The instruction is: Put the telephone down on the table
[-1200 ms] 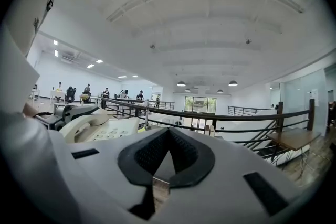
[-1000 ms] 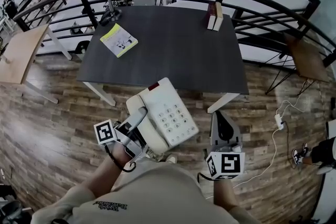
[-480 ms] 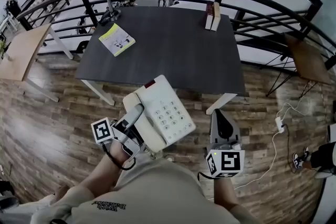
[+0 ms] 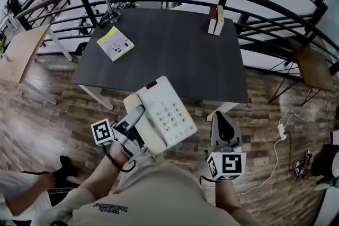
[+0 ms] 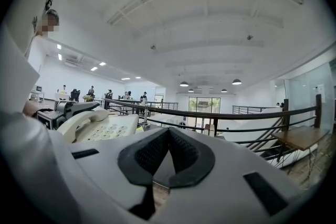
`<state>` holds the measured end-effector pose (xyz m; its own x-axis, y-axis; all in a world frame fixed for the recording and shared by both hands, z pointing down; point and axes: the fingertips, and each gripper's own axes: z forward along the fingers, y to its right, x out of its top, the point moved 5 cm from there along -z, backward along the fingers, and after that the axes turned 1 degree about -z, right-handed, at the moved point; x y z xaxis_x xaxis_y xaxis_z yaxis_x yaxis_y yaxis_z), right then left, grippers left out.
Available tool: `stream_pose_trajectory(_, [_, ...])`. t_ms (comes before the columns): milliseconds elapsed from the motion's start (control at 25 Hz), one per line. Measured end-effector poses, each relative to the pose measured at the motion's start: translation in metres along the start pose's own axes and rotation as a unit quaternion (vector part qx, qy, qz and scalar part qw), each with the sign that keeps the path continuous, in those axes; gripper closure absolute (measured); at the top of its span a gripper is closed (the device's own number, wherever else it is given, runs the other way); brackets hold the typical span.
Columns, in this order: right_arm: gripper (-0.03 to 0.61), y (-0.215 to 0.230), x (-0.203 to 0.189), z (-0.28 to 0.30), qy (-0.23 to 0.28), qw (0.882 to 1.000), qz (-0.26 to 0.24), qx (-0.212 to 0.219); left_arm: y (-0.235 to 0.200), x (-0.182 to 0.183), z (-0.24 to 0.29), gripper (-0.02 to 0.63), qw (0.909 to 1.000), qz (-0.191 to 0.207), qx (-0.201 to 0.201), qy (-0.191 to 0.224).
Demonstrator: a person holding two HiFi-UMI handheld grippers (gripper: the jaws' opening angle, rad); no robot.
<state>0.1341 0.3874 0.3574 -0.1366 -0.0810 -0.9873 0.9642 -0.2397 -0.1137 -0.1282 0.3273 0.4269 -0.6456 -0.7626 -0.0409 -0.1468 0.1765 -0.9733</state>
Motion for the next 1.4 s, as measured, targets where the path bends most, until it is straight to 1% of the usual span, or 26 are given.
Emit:
stream_pose_trajectory(200, [0.575,0.011,-0.009,0.039,-0.007,1.000,-0.001,-0.008,-0.019,0.032,0.028,0.156,1.0000,0.001,-0.003,-0.005])
stream_pose_trajectory(440, [0.575,0.030,-0.009,0.109,-0.022,1.000,-0.001,-0.012,-0.037,0.087,0.078,0.156,0.9998,-0.009,-0.007,-0.015])
stream_pose_trajectory(640, [0.575,0.024,-0.016,0.161,-0.022,1.000,-0.005,-0.018,-0.059,0.134,0.097,0.156,0.9996,-0.009,-0.011,-0.023])
stream_pose_trajectory(880, [0.575,0.065,0.013,0.267,-0.044,0.999,0.007,-0.025,-0.058,0.218,0.182,0.156,0.9995,-0.017,0.000,-0.027])
stream_pose_trajectory(1080, [0.575,0.068,0.031,0.320,-0.040,0.999,0.005,-0.031,-0.054,0.264,0.207,0.156,0.9991,-0.014,-0.002,-0.039])
stream_pose_trajectory(1280, [0.575,0.092,0.032,0.390,-0.044,0.998,0.006,-0.037,-0.075,0.316,0.256,0.156,0.9989,-0.022,0.004,-0.042])
stream_pose_trajectory(1400, [0.575,0.106,0.035,0.420,-0.048,0.998,0.011,-0.040,-0.082,0.339,0.278,0.156,0.9989,-0.023,0.011,-0.040])
